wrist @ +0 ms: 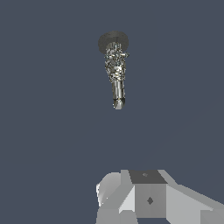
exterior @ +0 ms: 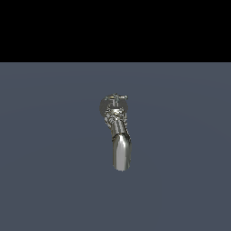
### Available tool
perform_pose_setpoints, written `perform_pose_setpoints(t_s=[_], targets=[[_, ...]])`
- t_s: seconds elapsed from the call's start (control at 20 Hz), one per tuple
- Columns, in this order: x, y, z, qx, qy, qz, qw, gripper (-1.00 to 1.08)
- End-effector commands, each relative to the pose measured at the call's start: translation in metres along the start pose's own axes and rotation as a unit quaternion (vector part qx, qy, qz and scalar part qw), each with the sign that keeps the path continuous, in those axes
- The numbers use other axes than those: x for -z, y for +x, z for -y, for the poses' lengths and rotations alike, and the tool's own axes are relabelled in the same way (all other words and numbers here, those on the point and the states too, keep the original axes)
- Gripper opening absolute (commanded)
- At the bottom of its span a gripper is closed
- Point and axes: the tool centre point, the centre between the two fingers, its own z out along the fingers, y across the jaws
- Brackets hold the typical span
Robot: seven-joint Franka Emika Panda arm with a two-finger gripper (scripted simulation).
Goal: Turn on the faucet by rotating a designated handle.
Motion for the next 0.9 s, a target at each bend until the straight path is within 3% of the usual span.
perform_pose_setpoints(t_s=[0.0, 0.05, 0.1, 0.15, 0.2, 0.25, 0.35, 0.4, 0.5, 0.55, 0.6, 0.65, 0.7, 0.75, 0.8, 0.85], targets=[[-0.027, 0.002, 0.008, 0.014, 0.01, 0.032, 0.9993, -0.35], [-0.047, -0.002, 0.005, 0.006, 0.025, 0.059, 0.9979, -0.16], [-0.055, 0.009, 0.006, 0.012, 0.01, 0.057, 0.9982, 0.0], [-0.074, 0.018, 0.005, 0.015, 0.013, 0.068, 0.9975, -0.1], [-0.097, 0.019, 0.012, 0.025, 0.014, 0.084, 0.996, -0.02], [-0.112, 0.026, 0.011, 0.017, 0.028, 0.092, 0.9952, -0.11], [-0.147, 0.034, 0.028, 0.072, 0.003, 0.11, 0.9914, -0.25], [-0.171, 0.033, 0.025, 0.07, -0.007, 0.124, 0.9898, -0.16], [-0.186, 0.056, 0.024, 0.065, 0.026, 0.114, 0.991, -0.15], [-0.19, 0.07, 0.026, 0.052, 0.03, 0.105, 0.9927, -0.04], [-0.204, 0.077, 0.045, 0.08, 0.027, 0.105, 0.9908, 0.01], [-0.216, 0.085, 0.033, 0.076, 0.029, 0.103, 0.9913, 0.11], [-0.216, 0.103, 0.038, 0.113, 0.015, 0.09, 0.9894, 0.27], [-0.219, 0.118, 0.049, 0.104, 0.043, 0.078, 0.9906, 0.42], [-0.232, 0.128, 0.035, 0.111, 0.037, 0.072, 0.9905, 0.45], [-0.249, 0.131, 0.025, 0.071, 0.068, 0.074, 0.9924, 0.4]])
